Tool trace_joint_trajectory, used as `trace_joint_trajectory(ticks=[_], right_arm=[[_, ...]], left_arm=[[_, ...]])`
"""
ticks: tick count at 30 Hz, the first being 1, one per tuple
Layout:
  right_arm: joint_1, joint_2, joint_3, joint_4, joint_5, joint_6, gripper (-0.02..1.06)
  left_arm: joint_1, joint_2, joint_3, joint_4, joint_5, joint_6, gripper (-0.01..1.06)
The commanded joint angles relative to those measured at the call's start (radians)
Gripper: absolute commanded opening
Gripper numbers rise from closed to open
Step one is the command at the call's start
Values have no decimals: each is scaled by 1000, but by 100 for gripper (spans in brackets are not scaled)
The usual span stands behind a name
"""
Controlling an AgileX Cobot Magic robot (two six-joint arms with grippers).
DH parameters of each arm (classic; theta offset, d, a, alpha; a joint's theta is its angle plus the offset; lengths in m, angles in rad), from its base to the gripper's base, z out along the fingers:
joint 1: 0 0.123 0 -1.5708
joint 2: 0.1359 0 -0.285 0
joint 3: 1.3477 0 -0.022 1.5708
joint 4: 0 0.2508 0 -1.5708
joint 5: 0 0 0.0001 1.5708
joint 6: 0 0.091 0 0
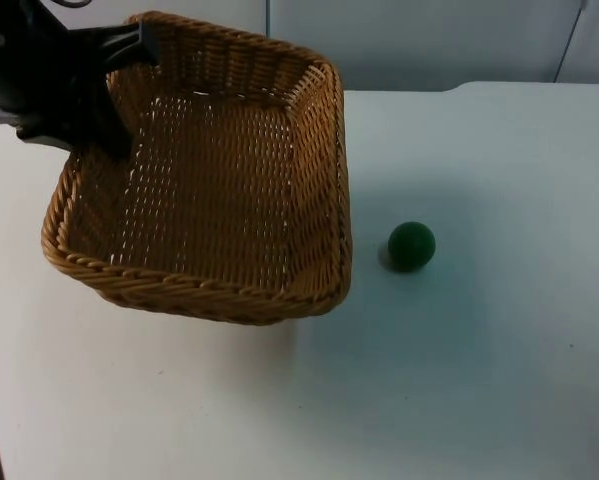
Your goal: Pick up the basket with the left hand and place the ball into the basket with the right hand.
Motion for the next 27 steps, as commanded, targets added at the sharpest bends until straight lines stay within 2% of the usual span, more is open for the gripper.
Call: trace_joint_trajectory(ticks=[1, 2, 6, 9, 11, 12, 14, 15, 16, 18, 20, 21, 22, 25, 27], right_arm=[[-8, 148, -67, -9, -22, -15, 0], [-8, 148, -67, -9, -22, -15, 0], [-8, 432, -228, -10, -9, -43, 0], [-8, 550, -302, -7, 25, -76, 1], [-8, 648, -380, -4, 72, -78, 8], [-8, 648, -380, -4, 72, -78, 8], [-8, 732, -438, -4, 94, -78, 24], [-8, 789, -472, 1, 92, -71, 37], [-8, 789, -472, 1, 92, -71, 37], [-8, 846, -507, 53, 79, -54, 55], [-8, 892, -528, 136, 51, -54, 66], [-8, 892, -528, 136, 51, -54, 66], [-8, 910, -534, 196, 33, -59, 69], [7, 950, -536, 365, -23, -130, 70], [20, 959, -536, 381, -30, -136, 70]], left_arm=[[2, -10, 1, -21, -13, -1, 0], [2, -10, 1, -21, -13, -1, 0], [2, -10, 1, -21, -13, -1, 0], [2, -10, 1, -21, -13, -1, 0], [2, -10, 1, -21, -13, -1, 0], [2, -10, 1, -21, -13, -1, 0], [2, -10, 1, -21, -13, -1, 0], [2, -10, 1, -21, -13, -1, 0], [2, -10, 1, -21, -13, -1, 0], [2, -10, 1, -21, -13, -1, 0], [2, -10, 1, -21, -13, -1, 0], [2, -10, 1, -21, -13, -1, 0], [2, -10, 1, -21, -13, -1, 0], [2, -10, 1, -21, -15, -1, 0], [2, -10, 1, -21, -15, -1, 0]])
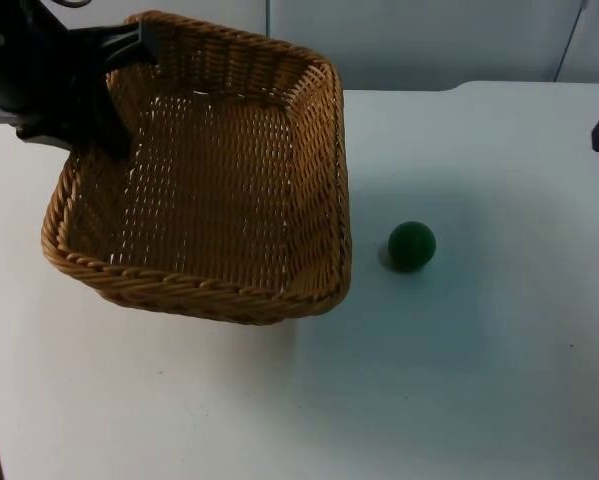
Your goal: Pick up the basket with the left hand and place the ball into the basket with the right hand.
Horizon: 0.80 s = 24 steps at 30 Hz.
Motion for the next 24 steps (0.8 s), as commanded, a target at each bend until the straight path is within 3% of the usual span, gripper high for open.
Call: trace_joint_trajectory(ticks=[1, 11, 18, 24], right_arm=[[29, 16, -9, 47, -34, -29, 70], [210, 100, -74, 40, -86, 19, 68], [297, 198, -174, -95, -56, 194, 67], [351, 232, -183, -202, -49, 286, 67]], left_arm=[[2, -10, 1, -20, -18, -1, 0], [2, -10, 1, -18, -28, -1, 0], [2, -10, 1, -16, -28, -1, 0], [2, -10, 1, -16, -31, -1, 0]])
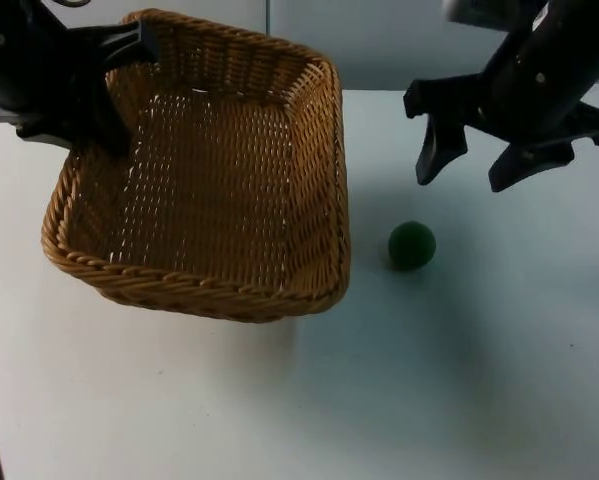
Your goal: Pick up the basket with the left hand and place the ball into the basket with the right hand.
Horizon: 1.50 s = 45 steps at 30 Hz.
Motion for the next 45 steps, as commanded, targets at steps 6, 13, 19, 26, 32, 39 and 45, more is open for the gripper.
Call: trace_joint_trajectory(ticks=[6, 13, 19, 26, 32, 39, 45], right_arm=[[34, 34, -8, -98, 23, 92, 67], [42, 74, -8, -94, -6, 91, 67], [46, 83, -8, -86, -42, 82, 67], [46, 102, -8, -40, -76, 43, 67], [46, 126, -8, 39, -99, -1, 67], [46, 162, -8, 39, -107, -1, 67], [46, 166, -8, 39, -117, -1, 67]], left_arm=[[2, -10, 1, -18, -23, -1, 0], [2, -10, 1, -18, -23, -1, 0], [2, -10, 1, -18, -27, -1, 0], [2, -10, 1, -18, -34, -1, 0], [2, -10, 1, -18, -42, -1, 0], [2, -10, 1, -18, -57, -1, 0], [2, -10, 1, -18, -57, -1, 0]])
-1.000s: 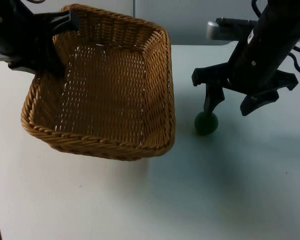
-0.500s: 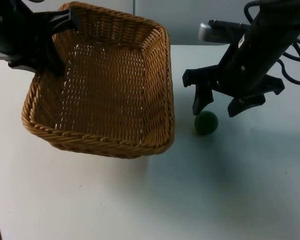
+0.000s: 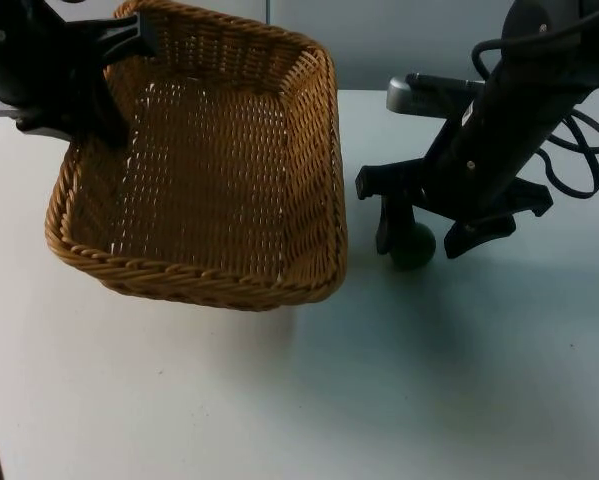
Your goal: Pick up the basket with the left hand and place the ball into the basket with the right hand.
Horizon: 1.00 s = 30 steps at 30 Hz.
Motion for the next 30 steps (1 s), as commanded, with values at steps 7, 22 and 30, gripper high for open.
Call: trace_joint_trajectory(ticks=[7, 22, 30], right_arm=[[3, -2, -6, 3, -19, -5, 62], [3, -2, -6, 3, -19, -1, 54], [3, -2, -6, 3, -22, -3, 54]], left_arm=[[2, -10, 1, -18, -15, -1, 0], [2, -10, 1, -18, -15, -1, 0], [2, -10, 1, -18, -15, -1, 0]])
